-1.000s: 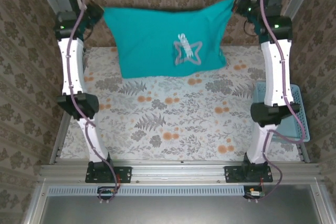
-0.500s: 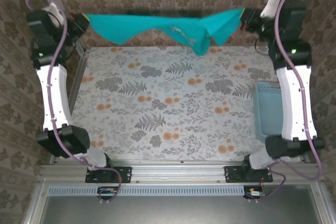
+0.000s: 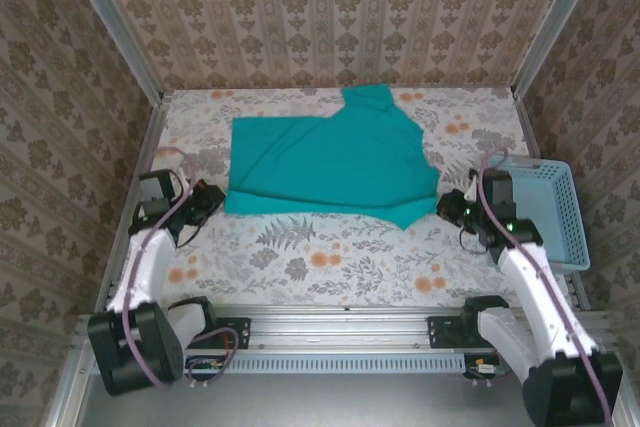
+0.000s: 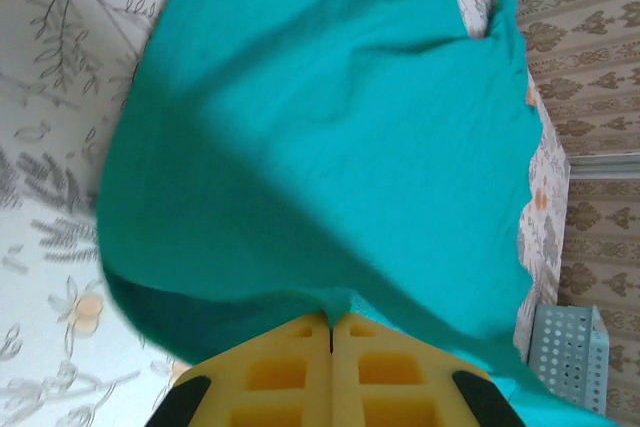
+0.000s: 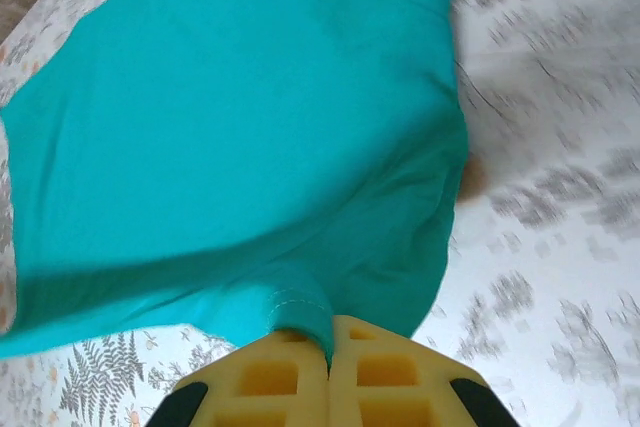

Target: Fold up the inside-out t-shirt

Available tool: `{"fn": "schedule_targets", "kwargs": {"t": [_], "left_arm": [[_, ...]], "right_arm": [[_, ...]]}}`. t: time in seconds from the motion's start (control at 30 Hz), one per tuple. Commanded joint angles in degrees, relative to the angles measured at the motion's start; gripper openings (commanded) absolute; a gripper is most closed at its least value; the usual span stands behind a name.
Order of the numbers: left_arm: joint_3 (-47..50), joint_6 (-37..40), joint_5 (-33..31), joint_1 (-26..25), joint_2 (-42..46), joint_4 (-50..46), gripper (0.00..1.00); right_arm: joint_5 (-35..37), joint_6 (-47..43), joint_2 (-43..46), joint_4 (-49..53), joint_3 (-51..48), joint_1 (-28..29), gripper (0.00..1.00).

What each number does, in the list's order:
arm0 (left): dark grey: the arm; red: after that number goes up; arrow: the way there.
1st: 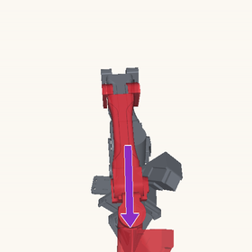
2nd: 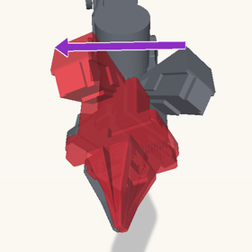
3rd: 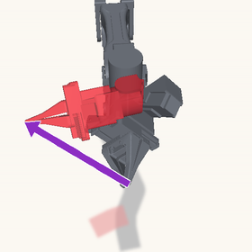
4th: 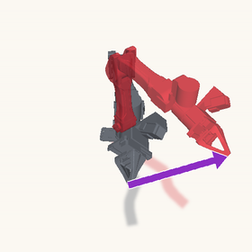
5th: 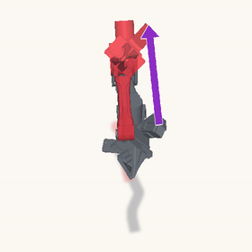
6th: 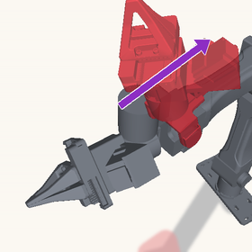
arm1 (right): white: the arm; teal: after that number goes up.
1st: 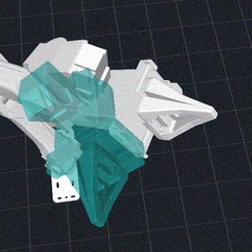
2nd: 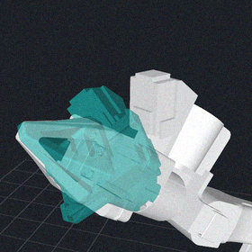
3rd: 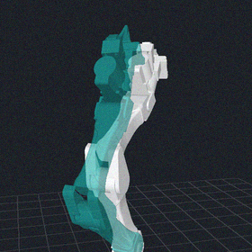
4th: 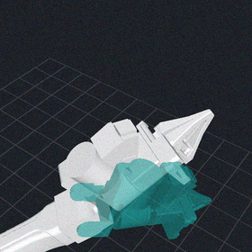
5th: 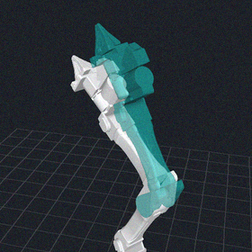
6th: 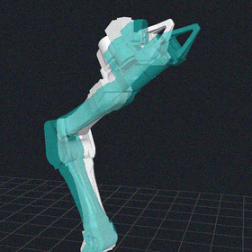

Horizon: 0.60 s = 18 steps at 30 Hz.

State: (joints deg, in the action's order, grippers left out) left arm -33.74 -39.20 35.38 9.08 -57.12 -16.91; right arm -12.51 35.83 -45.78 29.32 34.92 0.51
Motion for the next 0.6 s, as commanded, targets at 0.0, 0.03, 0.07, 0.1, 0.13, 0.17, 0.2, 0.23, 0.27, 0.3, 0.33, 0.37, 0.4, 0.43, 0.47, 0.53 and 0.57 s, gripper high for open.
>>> {"fn": "schedule_targets", "kwargs": {"t": [0.0, 0.03, 0.07, 0.1, 0.13, 0.17, 0.2, 0.23, 0.27, 0.3, 0.33, 0.37, 0.4, 0.43, 0.47, 0.53, 0.57], "left_arm": [[4.1, 1.1, -3.7, 0.6, 6.9, -7.6, 0.0], [5.5, 0.4, -4.5, 0.6, 9.6, -9.5, 0.0], [6.8, -0.3, -5.0, 0.7, 12.1, -11.1, 0.0], [8.0, -0.9, -5.3, 0.7, 14.2, -12.3, 0.0], [9.3, -2.0, -5.8, 0.7, 16.8, -13.9, 0.0], [10.8, -3.0, -6.1, 0.8, 19.4, -14.8, 0.0], [12.1, -3.9, -6.4, 0.8, 21.5, -15.6, 0.0], [13.5, -4.8, -7.0, 0.8, 23.9, -16.9, 0.0], [14.5, -5.5, -7.3, 0.9, 26.1, -18.1, 0.0], [15.1, -6.0, -7.7, 0.9, 27.7, -19.2, 0.0], [15.6, -6.6, -8.5, 0.9, 29.7, -21.0, 0.0], [16.0, -7.0, -9.3, 1.0, 31.8, -22.6, 0.0], [16.1, -7.3, -10.2, 1.0, 33.5, -24.1, 0.0], [16.1, -7.5, -11.7, 1.0, 35.6, -26.3, 0.0], [16.1, -7.8, -12.9, 1.1, 37.6, -28.2, 0.0], [16.2, -8.5, -13.6, 1.1, 40.9, -30.2, 0.0], [16.3, -9.0, -13.4, 1.1, 42.3, -30.9, 0.0]], "right_arm": [[3.3, 7.5, 9.7, 6.0, -3.6, -0.8, 0.0], [3.9, 9.3, 13.4, 8.5, -4.9, -0.8, 0.0], [4.4, 11.1, 17.1, 10.8, -6.0, -0.9, 0.0], [4.8, 12.4, 20.6, 12.8, -6.8, -0.9, 0.0], [5.2, 14.3, 24.5, 15.0, -7.7, -0.9, 0.0], [5.6, 16.1, 27.9, 17.5, -8.5, -0.9, 0.0], [5.8, 17.6, 30.8, 19.5, -9.2, -0.9, 0.0], [5.9, 19.0, 33.7, 21.6, -9.9, -0.9, 0.0], [6.1, 20.3, 36.1, 23.9, -10.4, -0.9, 0.0], [6.3, 21.2, 38.0, 25.6, -10.7, -0.9, 0.0], [6.5, 21.9, 39.7, 27.6, -10.8, -0.9, 0.0], [6.7, 22.2, 41.1, 29.3, -10.7, -0.9, 0.0], [7.4, 22.3, 42.0, 31.0, -10.3, -0.9, 0.0], [8.8, 22.4, 42.8, 33.2, -9.4, -1.0, 0.0], [10.1, 22.2, 43.5, 35.0, -8.4, -0.9, 0.0], [12.1, 21.9, 44.4, 37.6, -6.6, -0.9, 0.0], [12.5, 21.8, 44.6, 38.6, -5.8, -0.9, 0.0]]}}
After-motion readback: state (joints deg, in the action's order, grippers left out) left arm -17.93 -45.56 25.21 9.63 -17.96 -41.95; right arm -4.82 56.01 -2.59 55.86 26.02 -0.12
